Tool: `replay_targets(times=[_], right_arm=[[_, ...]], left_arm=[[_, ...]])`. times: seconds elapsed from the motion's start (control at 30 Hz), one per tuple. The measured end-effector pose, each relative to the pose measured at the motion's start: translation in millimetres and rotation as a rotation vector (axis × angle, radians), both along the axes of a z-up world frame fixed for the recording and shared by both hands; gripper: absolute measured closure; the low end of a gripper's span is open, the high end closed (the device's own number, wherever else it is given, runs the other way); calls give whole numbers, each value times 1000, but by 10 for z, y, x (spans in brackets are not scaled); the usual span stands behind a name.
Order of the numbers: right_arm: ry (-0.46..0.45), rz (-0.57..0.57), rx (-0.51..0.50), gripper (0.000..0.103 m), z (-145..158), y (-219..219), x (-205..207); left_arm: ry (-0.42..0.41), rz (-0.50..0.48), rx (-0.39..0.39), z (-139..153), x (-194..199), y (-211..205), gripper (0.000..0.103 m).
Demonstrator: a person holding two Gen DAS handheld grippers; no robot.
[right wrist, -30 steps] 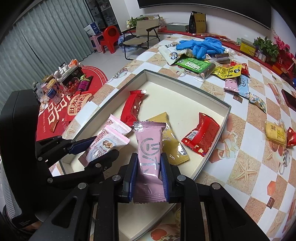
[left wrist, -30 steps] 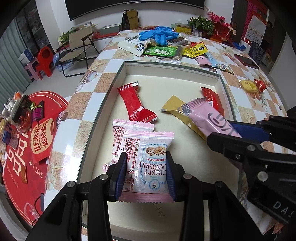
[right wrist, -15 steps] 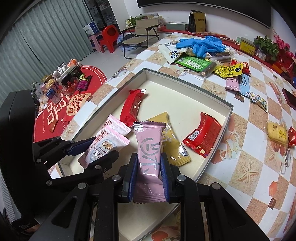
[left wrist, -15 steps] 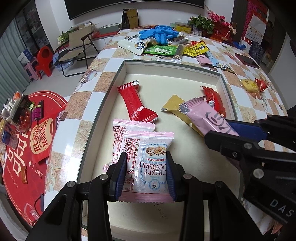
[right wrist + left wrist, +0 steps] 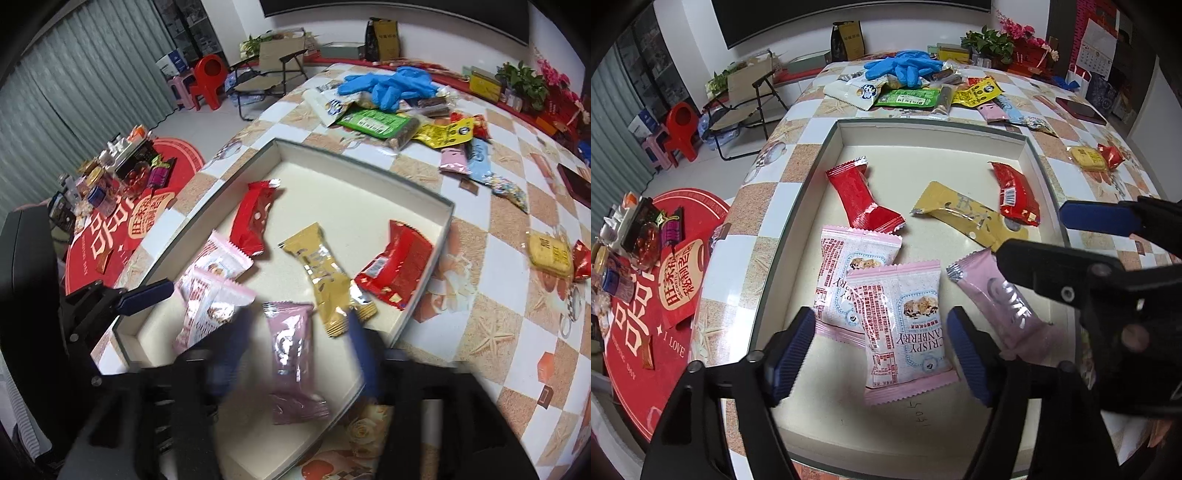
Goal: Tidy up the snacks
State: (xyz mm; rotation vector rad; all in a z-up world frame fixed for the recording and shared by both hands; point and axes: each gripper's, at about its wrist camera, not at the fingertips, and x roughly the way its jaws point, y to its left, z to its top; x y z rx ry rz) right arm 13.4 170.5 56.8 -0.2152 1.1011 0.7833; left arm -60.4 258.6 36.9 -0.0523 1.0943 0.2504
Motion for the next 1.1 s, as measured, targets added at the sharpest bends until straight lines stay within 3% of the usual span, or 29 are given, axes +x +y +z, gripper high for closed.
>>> replay_targets(times=[0.27, 0.47, 0.6, 0.67, 0.77, 0.9, 1.1], right_arm=[[-12, -11, 28, 29, 94, -141, -57], [-10, -13, 35, 29, 115, -226, -125], [-12, -12, 30, 29, 110, -267, -157], [-10, -11, 32, 29, 109, -277, -162], [-15, -2, 31, 29, 122, -280, -200], [-30, 24, 11, 29, 136, -244, -264], [-25, 15, -2, 29, 107, -266, -265]], left_arm=[[-39, -11, 33, 46, -149, -109, 18], [-52, 3, -37, 28, -244, -125, 18], [-63, 31, 78, 43, -301, -228, 17], [-75, 32, 98, 65, -322, -265, 17], [-100, 49, 46, 118, -350, -246, 17], [-73, 101, -18, 111, -361, -164, 17], [-52, 115, -16, 52, -395, -174, 17]])
